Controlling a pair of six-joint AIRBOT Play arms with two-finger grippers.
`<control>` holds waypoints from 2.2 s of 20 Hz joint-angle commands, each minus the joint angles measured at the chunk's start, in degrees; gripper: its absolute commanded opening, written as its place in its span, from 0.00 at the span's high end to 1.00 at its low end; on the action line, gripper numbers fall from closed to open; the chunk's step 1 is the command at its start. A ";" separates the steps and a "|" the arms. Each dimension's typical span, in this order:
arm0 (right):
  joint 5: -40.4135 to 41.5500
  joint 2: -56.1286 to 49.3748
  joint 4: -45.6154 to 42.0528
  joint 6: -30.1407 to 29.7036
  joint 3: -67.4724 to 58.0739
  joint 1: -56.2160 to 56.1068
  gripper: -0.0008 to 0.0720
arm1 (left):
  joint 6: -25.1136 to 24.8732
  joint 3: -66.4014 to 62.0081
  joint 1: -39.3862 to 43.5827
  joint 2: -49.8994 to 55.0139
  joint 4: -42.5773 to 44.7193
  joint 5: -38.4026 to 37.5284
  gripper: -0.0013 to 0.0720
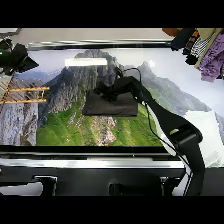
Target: Fold the clothes and pants, and hang the long-sleeved shirts on hangers.
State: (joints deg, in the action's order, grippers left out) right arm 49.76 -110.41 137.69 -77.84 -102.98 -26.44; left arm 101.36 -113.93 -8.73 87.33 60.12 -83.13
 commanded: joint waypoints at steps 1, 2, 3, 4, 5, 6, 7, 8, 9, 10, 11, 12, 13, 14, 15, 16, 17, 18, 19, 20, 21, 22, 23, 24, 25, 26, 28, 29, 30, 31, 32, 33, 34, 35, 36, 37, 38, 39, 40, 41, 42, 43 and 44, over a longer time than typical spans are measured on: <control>2.95 5.38 0.57 -5.97 -0.02 1.90 0.15 | -0.04 0.02 -0.04 -0.04 -0.13 0.00 0.96; 5.33 7.56 -1.07 -5.99 -0.02 4.37 0.15 | -0.04 0.02 -0.07 -0.02 -0.13 0.02 0.96; 8.28 9.51 -3.37 -6.08 -0.02 7.67 0.15 | -0.02 0.02 -0.07 -0.02 -0.13 0.02 0.96; 11.41 10.78 -5.18 -6.93 -0.02 11.32 0.15 | -0.04 0.02 -0.07 -0.02 -0.13 0.02 0.96; 15.28 11.56 -6.58 -8.09 -0.02 15.63 0.15 | -0.04 0.02 -0.07 -0.02 -0.11 0.02 0.96; 18.75 11.58 -6.60 -9.49 0.00 19.69 0.15 | -0.28 0.02 -0.04 -0.02 -0.11 0.02 0.96; 21.35 11.52 -6.58 -11.37 0.61 23.85 0.15 | -0.96 0.02 -0.04 -0.02 -0.11 0.02 0.96; 22.49 11.52 -6.34 -13.44 2.08 27.61 0.15 | -1.16 0.02 -0.07 -0.02 -0.09 0.02 0.96; 22.97 11.26 -6.03 -15.17 3.87 30.60 0.15 | -2.08 0.02 -0.07 -0.02 -0.11 0.02 0.96; 23.34 10.67 -5.31 -16.63 5.90 33.14 0.15 | -3.34 0.02 -0.07 -0.02 -0.09 0.00 0.96; 23.41 9.84 -3.17 -18.78 8.50 35.19 0.15 | -3.91 0.02 -0.07 -0.02 -0.09 0.00 0.96; 23.30 8.83 -1.22 -20.24 10.84 36.48 0.15 | -3.91 0.02 -0.07 -0.02 -0.09 0.00 0.96; 23.04 7.58 0.83 -22.14 12.94 36.94 0.15 | -3.91 0.02 -0.09 -0.02 -0.09 0.02 0.96; 22.82 6.29 1.44 -23.56 14.25 36.89 0.15 | -3.96 0.02 -0.09 0.00 -0.07 0.02 0.96; 22.84 4.72 1.99 -24.65 14.99 36.20 0.15 | -4.13 0.02 -0.09 0.02 -0.07 0.02 0.96; 22.88 3.19 2.54 -25.55 15.15 35.36 0.15 | -4.13 0.02 -0.11 0.09 -0.07 0.04 0.96; 22.82 1.62 3.21 -26.49 15.15 34.25 0.15 | -4.37 0.02 -0.11 0.13 -0.04 0.09 0.96; 22.38 0.28 3.32 -26.82 15.15 33.09 0.15 | -5.51 0.02 -0.11 0.13 -0.07 0.15 0.96; 22.18 -0.76 3.30 -27.50 15.15 31.91 0.16 | -5.81 0.02 -0.11 0.13 -0.07 0.15 0.96; 21.99 -1.75 3.30 -28.02 15.15 30.73 0.16 | -5.81 0.02 -0.11 0.13 -0.07 0.17 0.96; 21.55 -2.45 3.30 -28.17 15.15 29.68 0.19 | -5.81 0.02 -0.11 0.13 -0.09 0.15 0.96; 20.55 -2.99 3.28 -28.50 15.15 28.63 0.19 | -5.81 0.02 -0.11 0.13 -0.11 0.15 0.96; 19.28 -3.28 3.30 -28.68 15.15 27.87 0.23 | -5.81 0.02 -0.11 0.13 -0.11 0.15 0.96; 17.81 -3.45 3.32 -28.65 15.15 27.15 0.26 | -5.81 0.02 -0.11 0.13 -0.11 0.15 0.96; 16.37 -3.45 3.30 -28.63 15.15 26.58 0.27 | -5.81 0.02 -0.11 0.13 -0.11 0.15 0.96; 15.17 -3.45 3.67 -28.63 15.13 26.10 0.30 | -5.79 0.02 -0.09 0.13 -0.13 0.15 0.96; 13.51 -3.41 4.76 -28.65 15.08 25.42 0.58 | -5.79 0.02 -0.09 0.13 -0.13 0.13 0.96; 13.29 -3.28 5.97 -28.68 15.08 25.20 0.78 | -5.77 0.02 -0.09 0.13 -0.15 0.13 0.96; 13.09 -2.95 7.45 -28.63 14.91 25.18 0.93 | -5.79 0.02 -0.09 0.13 -0.15 0.13 0.96; 12.70 -2.23 8.81 -28.65 14.51 25.31 0.94 | -5.77 0.02 -0.09 0.13 -0.15 0.13 0.96; 12.26 -1.38 8.79 -28.44 13.55 25.31 0.94 | -5.77 0.02 -0.09 0.13 -0.15 0.13 0.96; 12.00 -0.63 8.55 -27.71 12.00 25.31 0.94 | -5.79 0.02 -0.09 0.13 -0.22 0.13 0.96; 12.02 -0.20 8.11 -26.12 9.66 25.31 0.94 | -5.79 0.02 -0.11 0.13 -0.59 0.11 0.96; 12.11 -0.20 6.95 -23.45 6.67 25.31 0.94 | -5.79 0.02 -0.09 0.13 -0.83 0.13 0.96; 11.96 -0.24 5.51 -21.55 4.02 25.31 0.94 | -5.79 0.02 -0.09 0.13 -1.20 0.11 0.96; 11.63 -0.24 4.11 -20.02 1.55 25.51 0.94 | -5.79 0.02 -0.09 0.13 -1.46 0.11 0.96; 11.19 -0.24 3.63 -18.95 -0.59 25.83 0.94 | -5.79 0.02 -0.09 0.13 -1.66 0.09 0.96; 10.64 -0.24 3.54 -17.70 -2.10 26.71 0.94 | -5.79 0.02 -0.09 0.13 -1.64 0.11 0.96; 10.10 -0.24 3.34 -16.31 -3.32 28.11 0.94 | -5.79 0.02 -0.09 0.13 -1.64 0.11 0.96; 9.88 -0.24 3.28 -15.15 -4.28 29.66 0.94 | -5.79 0.02 -0.09 0.13 -1.64 0.09 0.96; 9.84 -0.24 3.28 -14.38 -5.05 31.26 0.94 | -5.79 0.02 -0.09 0.13 -1.62 0.09 0.96; 9.68 -0.22 3.28 -13.77 -5.68 33.14 0.94 | -5.79 0.02 -0.09 0.13 -1.62 0.11 0.96; 9.44 -0.20 3.28 -13.14 -6.14 34.93 0.94 | -5.79 0.02 -0.09 0.13 -1.62 0.09 0.96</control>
State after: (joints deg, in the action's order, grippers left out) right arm 60.20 -110.69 141.43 -94.17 -106.56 4.56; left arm 95.55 -113.93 -8.80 87.44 58.59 -83.05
